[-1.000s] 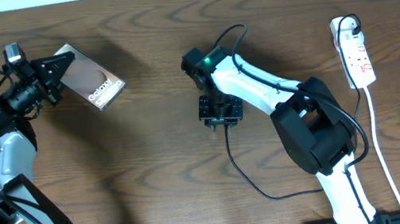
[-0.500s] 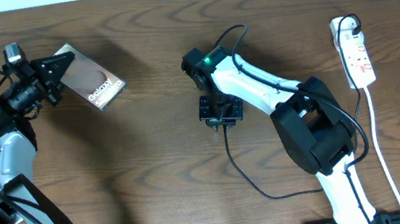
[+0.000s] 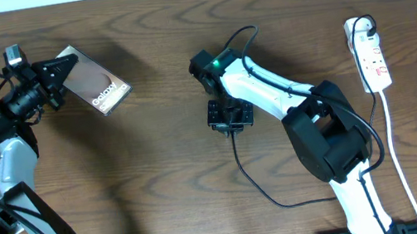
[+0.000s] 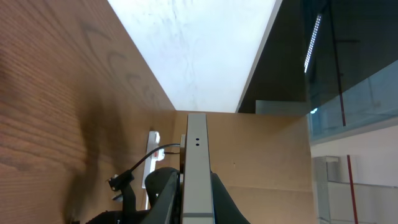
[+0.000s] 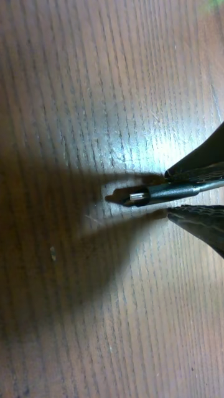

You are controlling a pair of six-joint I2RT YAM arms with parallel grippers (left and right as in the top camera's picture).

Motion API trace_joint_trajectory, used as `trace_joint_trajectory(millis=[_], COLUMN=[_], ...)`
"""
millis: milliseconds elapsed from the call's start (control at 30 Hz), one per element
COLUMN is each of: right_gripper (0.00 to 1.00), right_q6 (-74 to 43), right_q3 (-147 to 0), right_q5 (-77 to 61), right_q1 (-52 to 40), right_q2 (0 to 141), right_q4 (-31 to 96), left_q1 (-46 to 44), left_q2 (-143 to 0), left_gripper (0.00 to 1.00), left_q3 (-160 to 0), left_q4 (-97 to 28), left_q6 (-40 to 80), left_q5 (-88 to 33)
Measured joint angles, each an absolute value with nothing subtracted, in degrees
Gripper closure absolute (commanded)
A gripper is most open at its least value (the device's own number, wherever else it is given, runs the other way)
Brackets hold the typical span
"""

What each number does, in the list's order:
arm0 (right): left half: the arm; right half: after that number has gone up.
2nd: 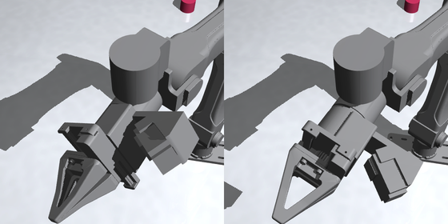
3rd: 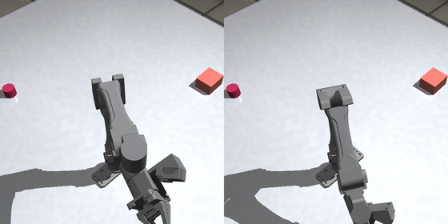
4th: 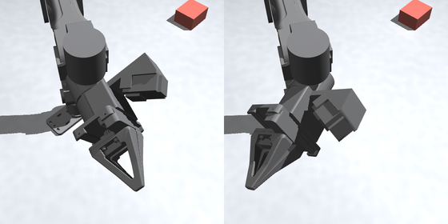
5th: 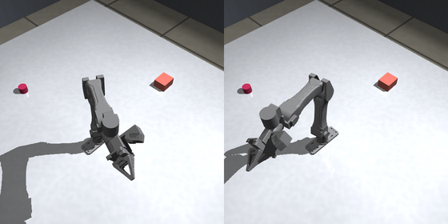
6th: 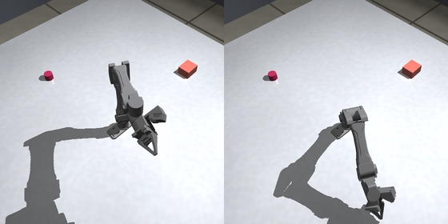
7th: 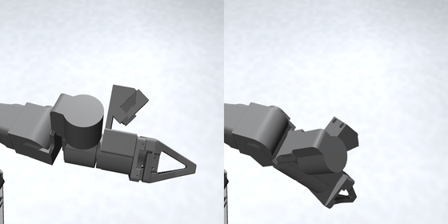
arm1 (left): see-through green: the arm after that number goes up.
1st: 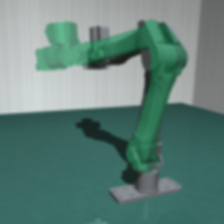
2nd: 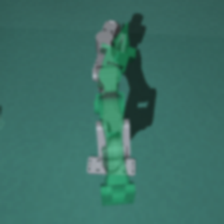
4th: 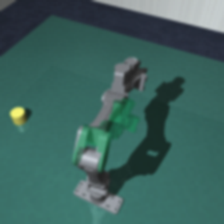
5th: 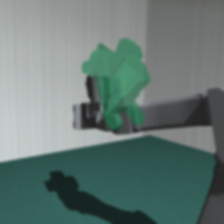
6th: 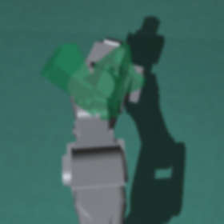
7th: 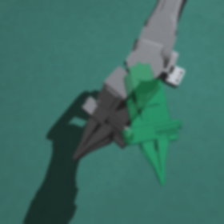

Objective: Plug charger to phone and switch on socket
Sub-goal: 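Close the right gripper on the USB-C connector, then lift the connector and swing it toward the phone in the left gripper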

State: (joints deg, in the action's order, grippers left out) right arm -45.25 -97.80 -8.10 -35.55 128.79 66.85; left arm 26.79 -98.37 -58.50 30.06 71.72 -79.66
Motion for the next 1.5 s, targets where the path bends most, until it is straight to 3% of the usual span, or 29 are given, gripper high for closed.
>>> trace_joint_trajectory(millis=[567, 1500], right_gripper=[0.99, 0.99], right_q6=[-45.7, -45.4], right_q3=[-97.8, -97.8], right_q5=[-8.1, -8.1], right_q1=[-35.6, -35.1], right_q2=[128.8, 128.8], right_q4=[66.9, 66.3], left_q1=[26.8, 26.8], left_q2=[-98.4, -98.4], left_gripper=[0.92, 0.93], left_q3=[-58.5, -58.5], left_q4=[30.1, 30.1], left_q6=[71.7, 71.4], left_q5=[-79.7, -79.7])
